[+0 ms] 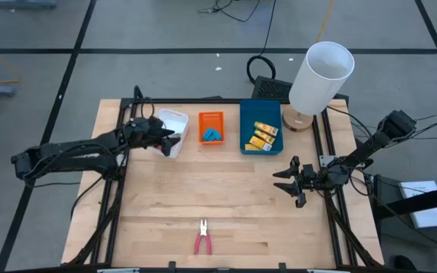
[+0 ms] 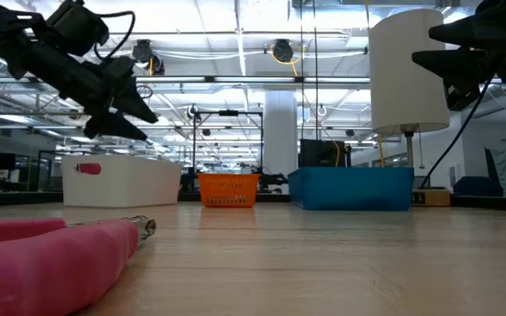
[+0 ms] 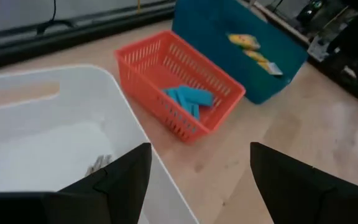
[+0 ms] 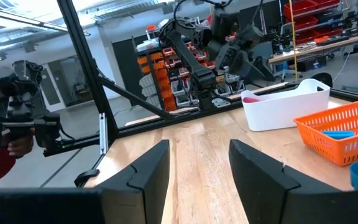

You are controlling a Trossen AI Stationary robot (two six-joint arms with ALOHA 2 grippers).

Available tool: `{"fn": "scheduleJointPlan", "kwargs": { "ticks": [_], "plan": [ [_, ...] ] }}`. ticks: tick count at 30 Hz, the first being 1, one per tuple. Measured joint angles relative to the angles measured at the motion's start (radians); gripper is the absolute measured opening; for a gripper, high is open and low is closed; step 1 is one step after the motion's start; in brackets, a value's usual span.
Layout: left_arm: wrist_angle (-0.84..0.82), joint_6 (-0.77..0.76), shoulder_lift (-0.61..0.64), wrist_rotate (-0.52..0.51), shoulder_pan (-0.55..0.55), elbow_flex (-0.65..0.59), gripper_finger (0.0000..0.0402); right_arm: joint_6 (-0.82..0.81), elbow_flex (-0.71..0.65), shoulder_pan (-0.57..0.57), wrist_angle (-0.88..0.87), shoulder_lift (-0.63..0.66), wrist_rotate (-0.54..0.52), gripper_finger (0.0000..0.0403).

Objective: Pick & Place School Supplies
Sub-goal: Put the ticket punch into the white bin

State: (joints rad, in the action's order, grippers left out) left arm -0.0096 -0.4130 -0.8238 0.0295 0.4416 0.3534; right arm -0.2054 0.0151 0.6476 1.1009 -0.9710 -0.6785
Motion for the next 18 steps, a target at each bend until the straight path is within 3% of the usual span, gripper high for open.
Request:
{"fn": "scheduleJointPlan", "kwargs": {
  "ticks": [7, 18],
  "plan": [
    [-0.001, 0.022, 0.073, -0.001, 0.0, 0.0, 0.0278, -0.011, 0.0, 0.0, -0.017, 0.0, 0.0, 0.0157],
    [0.105, 0.07, 0.21, 0.102, -0.037, 0.0, 0.0278, -0.018, 0.0, 0.0, -0.023, 0.0, 0.0, 0.0157]
  ]
}}
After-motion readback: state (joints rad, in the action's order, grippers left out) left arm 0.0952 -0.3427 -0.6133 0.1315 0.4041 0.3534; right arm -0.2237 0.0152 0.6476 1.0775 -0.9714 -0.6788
